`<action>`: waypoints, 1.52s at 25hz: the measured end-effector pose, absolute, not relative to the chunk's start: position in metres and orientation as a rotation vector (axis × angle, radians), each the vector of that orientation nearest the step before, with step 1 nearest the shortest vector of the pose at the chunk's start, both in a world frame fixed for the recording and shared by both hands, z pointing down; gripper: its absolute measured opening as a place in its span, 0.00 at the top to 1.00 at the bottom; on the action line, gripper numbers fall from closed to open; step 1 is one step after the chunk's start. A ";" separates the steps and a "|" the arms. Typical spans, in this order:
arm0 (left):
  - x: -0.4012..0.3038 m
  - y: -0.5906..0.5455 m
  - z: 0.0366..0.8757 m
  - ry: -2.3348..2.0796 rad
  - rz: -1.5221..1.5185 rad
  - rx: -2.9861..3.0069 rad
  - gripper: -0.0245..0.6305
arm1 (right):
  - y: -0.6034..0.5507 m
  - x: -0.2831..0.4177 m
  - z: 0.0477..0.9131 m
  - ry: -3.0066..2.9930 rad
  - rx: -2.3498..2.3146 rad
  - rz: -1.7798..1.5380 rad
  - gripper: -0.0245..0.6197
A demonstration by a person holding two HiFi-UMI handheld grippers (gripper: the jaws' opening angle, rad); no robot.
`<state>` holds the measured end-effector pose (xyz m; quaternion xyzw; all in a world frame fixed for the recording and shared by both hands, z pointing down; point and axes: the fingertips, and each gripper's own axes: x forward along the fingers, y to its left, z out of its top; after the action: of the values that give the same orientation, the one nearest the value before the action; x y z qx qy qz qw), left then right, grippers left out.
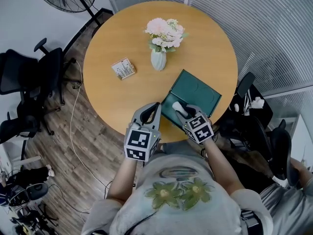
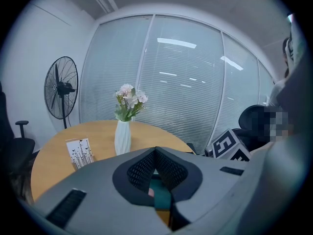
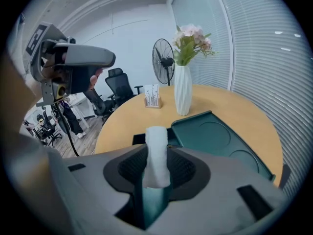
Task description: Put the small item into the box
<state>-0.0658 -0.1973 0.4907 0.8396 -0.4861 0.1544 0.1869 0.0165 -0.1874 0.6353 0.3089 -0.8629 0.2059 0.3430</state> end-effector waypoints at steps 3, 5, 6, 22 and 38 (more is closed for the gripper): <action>-0.067 -0.197 0.492 -1.370 0.437 2.361 0.96 | -0.187 0.015 0.643 -2.225 0.789 0.539 0.75; -0.066 -0.198 0.494 -1.369 0.441 2.359 0.96 | -0.188 0.016 0.650 -2.213 0.778 0.540 0.75; -0.065 -0.198 0.495 -1.368 0.443 2.359 0.96 | -0.188 0.017 0.653 -2.206 0.773 0.539 0.75; -0.065 -0.195 0.498 -1.372 0.456 2.346 0.96 | -0.187 0.013 0.693 -2.112 0.721 0.539 0.75; -0.072 -0.197 0.506 -1.378 0.491 2.324 0.96 | -0.187 0.008 0.719 -2.047 0.660 0.481 0.75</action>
<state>-0.0721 -0.1974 0.5060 0.8297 -0.4921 0.1754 0.1966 0.0075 -0.1873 0.7194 0.2669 -0.8287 0.1945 0.4518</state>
